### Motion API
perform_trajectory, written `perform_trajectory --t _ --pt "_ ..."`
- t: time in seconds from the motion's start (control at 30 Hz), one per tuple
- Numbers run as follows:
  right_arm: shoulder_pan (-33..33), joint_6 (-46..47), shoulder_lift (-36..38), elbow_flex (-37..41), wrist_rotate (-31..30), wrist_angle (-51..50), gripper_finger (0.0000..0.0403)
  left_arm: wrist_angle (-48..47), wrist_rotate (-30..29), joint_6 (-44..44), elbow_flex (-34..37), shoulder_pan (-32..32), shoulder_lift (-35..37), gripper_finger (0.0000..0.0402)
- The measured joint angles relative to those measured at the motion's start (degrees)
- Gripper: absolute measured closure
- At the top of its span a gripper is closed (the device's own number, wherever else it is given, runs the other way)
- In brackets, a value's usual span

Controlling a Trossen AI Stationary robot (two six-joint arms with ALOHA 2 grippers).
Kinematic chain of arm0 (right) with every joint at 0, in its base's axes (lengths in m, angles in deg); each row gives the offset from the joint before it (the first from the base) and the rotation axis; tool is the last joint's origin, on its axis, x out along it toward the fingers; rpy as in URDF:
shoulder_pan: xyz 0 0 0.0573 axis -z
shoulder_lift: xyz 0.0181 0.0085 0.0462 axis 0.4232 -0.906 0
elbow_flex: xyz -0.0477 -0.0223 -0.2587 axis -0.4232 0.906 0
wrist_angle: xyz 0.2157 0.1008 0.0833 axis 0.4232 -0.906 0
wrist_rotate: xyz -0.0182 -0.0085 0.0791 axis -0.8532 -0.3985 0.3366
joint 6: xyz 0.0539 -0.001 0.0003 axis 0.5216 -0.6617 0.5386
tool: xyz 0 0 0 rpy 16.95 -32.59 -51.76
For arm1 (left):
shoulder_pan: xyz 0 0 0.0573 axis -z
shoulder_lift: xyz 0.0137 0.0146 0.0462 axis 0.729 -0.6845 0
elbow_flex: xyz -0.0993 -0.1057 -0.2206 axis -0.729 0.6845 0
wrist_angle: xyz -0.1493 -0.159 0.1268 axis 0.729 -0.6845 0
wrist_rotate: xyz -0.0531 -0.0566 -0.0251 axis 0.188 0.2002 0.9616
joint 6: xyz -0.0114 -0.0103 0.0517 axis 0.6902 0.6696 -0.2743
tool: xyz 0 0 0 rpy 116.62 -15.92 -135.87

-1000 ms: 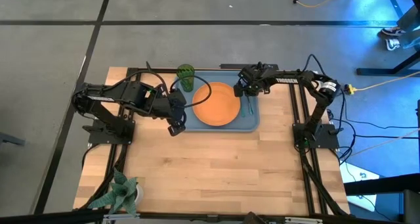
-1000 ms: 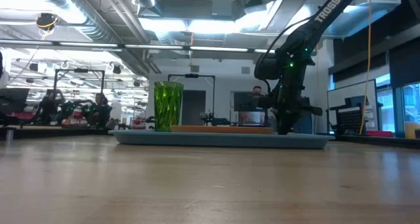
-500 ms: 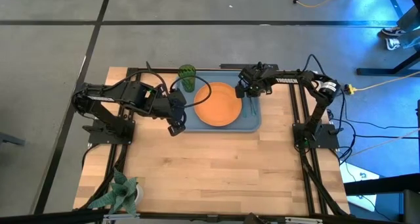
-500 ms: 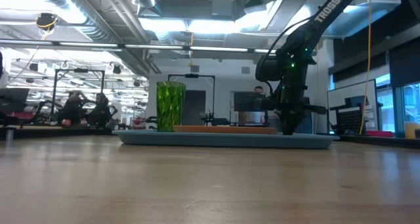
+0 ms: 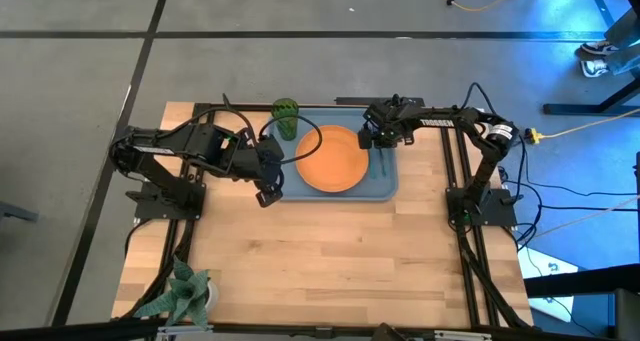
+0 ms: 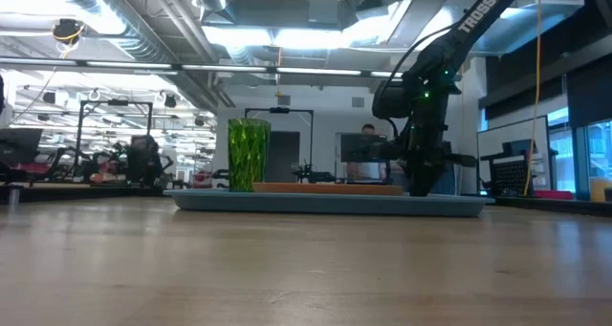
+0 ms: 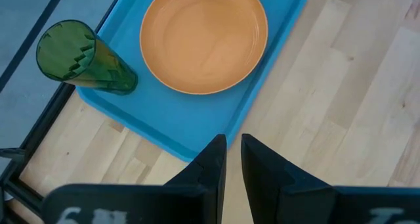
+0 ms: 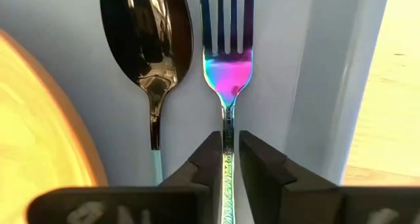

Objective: Pick and place plate/cup/fork/spoon on tray
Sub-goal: Put the blue fork on the blue tray, then move the blue tray to the center of the table

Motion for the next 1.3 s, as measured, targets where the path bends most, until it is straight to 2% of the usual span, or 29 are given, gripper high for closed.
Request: perform_trajectory --t 0.13,0.3,0.57,0.67,0.8,0.87,1.1,1.3 --pt "0.0 0.1 0.0 0.0 0.5 0.0 0.033 0.0 0.0 0.0 0.0 0.0 0.0 0.036" --pt "0.0 0.2 0.9 0.0 1.1 -0.5 0.0327 0.0 0.0 0.0 0.0 0.0 0.0 0.036" --pt "-0.3 -2.7 10.5 0.0 0.0 -3.3 0.0328 -1.2 0.0 0.0 0.0 0.0 0.0 0.036" --pt "-1.3 -5.9 14.6 0.0 1.8 -7.0 0.0345 -2.9 -1.2 1.2 0.0 0.0 0.0 0.036" --pt "-3.8 -12.4 19.8 0.0 6.5 -8.3 0.0392 -6.2 -3.3 4.6 0.0 -0.2 0.0 0.036" --pt "-5.6 -14.0 22.2 0.0 8.3 -8.9 0.0396 -5.9 -3.0 5.7 0.5 -0.9 0.1 0.0363" --pt "-12.4 -17.5 25.5 0.0 6.2 -15.8 0.04 -5.6 -1.2 7.7 10.0 -3.1 0.0 0.0398" --pt "-16.5 -14.6 23.6 0.0 5.9 -16.6 0.0401 5.4 1.8 6.0 20.3 -6.2 0.0 0.0401"
